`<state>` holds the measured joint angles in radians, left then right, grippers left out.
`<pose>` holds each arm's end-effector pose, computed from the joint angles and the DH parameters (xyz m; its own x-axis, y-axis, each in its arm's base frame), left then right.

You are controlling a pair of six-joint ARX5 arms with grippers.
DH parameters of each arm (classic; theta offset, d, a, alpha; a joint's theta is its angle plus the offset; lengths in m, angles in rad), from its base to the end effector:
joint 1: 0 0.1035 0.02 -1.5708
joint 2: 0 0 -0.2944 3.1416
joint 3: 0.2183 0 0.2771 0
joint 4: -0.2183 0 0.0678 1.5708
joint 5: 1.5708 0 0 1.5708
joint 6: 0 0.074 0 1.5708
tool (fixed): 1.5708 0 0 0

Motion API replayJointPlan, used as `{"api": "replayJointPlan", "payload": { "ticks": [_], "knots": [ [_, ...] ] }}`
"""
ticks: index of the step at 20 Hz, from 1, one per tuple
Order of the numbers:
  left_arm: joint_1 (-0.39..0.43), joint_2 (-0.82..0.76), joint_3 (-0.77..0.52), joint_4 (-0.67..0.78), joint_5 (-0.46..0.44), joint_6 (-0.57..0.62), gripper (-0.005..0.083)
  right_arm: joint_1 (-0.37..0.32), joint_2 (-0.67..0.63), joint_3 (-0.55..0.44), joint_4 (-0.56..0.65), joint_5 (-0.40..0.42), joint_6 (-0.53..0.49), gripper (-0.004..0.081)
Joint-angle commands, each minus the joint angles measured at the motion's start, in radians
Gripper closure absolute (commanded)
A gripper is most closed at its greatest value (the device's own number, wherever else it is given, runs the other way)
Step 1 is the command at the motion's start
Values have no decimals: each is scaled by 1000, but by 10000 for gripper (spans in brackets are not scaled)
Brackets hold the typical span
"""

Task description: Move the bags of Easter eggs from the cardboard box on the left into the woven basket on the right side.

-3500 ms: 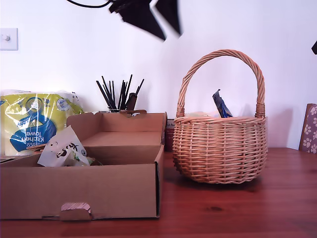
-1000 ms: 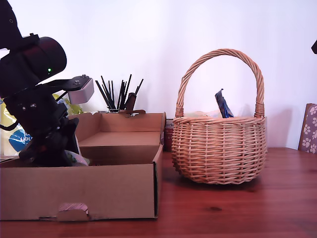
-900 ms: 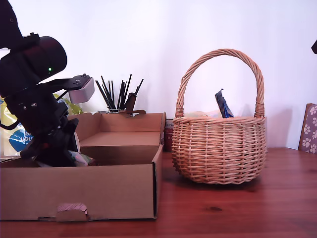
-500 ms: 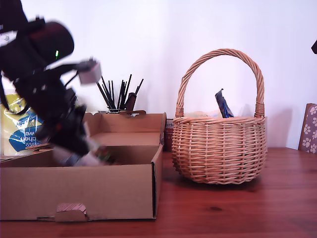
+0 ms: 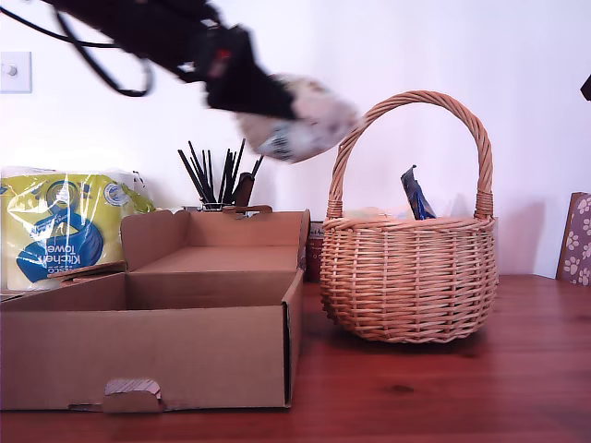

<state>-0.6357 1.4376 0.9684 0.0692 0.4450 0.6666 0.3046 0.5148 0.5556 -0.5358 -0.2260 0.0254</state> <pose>0.2815 -0.2473 0.2741 0.4134 -0.8400 -0.3515 0.8657 0.2428 0.4378 0.1426 0.0622 0.2530 0.7509 0.4710 -0.4629 -0.4687 0.8739 0.1288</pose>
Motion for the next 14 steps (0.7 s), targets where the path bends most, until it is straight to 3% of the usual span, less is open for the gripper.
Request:
{"api": "replayJointPlan", "payload": {
  "ticks": [1, 6, 14],
  "knots": [
    [-22, 55, -2, 108, 2, -51, 712, 3, 0, 3, 3, 0, 2, 782],
    [-94, 185, 69, 271, -19, -111, 712, 3, 0, 3, 1, 0, 1, 782],
    [-115, 417, 299, 272, -80, -117, 712, 3, 0, 3, -1, 1, 1, 782]
  ]
}}
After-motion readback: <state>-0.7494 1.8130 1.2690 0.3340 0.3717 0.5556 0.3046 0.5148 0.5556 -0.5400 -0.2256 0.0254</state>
